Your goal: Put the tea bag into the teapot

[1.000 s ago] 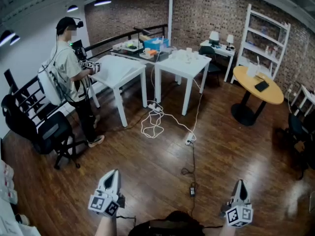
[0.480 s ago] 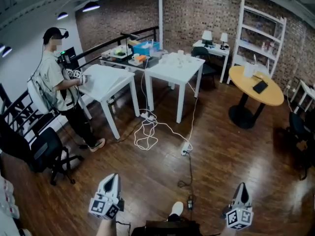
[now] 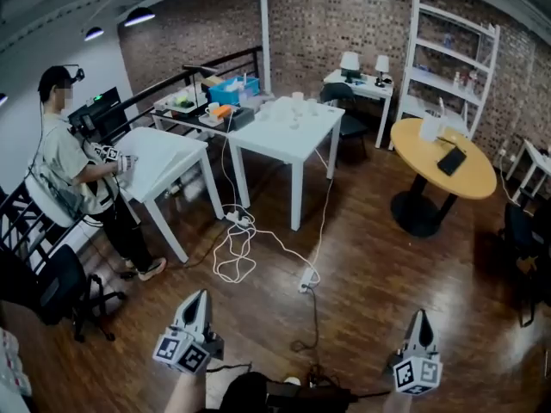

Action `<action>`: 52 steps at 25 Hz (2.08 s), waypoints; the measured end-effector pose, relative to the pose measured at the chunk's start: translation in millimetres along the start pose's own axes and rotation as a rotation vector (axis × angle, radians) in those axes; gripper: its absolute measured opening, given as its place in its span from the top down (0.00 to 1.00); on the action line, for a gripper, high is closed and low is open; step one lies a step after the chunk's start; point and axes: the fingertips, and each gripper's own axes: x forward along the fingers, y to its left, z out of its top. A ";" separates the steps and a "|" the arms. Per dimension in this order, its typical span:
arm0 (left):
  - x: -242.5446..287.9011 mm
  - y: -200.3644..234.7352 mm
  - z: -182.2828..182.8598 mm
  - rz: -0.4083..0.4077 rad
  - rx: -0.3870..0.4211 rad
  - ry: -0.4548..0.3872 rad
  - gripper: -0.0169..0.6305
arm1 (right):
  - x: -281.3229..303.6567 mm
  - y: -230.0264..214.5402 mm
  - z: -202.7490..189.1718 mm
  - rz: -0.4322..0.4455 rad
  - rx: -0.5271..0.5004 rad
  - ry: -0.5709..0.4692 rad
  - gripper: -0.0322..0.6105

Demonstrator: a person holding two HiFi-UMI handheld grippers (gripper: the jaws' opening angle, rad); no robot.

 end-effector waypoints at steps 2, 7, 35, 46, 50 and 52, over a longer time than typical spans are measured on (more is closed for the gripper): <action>28.2 -6.1 -14.1 -0.014 -0.006 0.027 0.98 | 16.4 -11.0 0.3 -0.014 0.007 0.020 0.94; 106.7 2.2 -49.4 -0.057 0.004 0.086 0.98 | 59.2 -40.0 -18.3 -0.078 -0.007 0.073 0.94; 576.7 104.9 -111.9 -0.301 -0.057 0.135 0.98 | 400.7 -102.7 28.0 -0.374 -0.073 -0.015 0.94; 767.3 4.6 -182.5 -0.318 0.022 0.150 0.98 | 552.3 -271.0 3.8 -0.334 -0.076 -0.021 0.94; 844.0 -52.8 -186.8 -0.343 0.011 0.117 0.98 | 612.1 -336.7 24.7 -0.300 -0.065 -0.046 0.94; 876.1 -83.5 -187.1 -0.382 0.008 0.105 0.98 | 639.7 -360.0 37.9 -0.288 -0.074 -0.057 0.94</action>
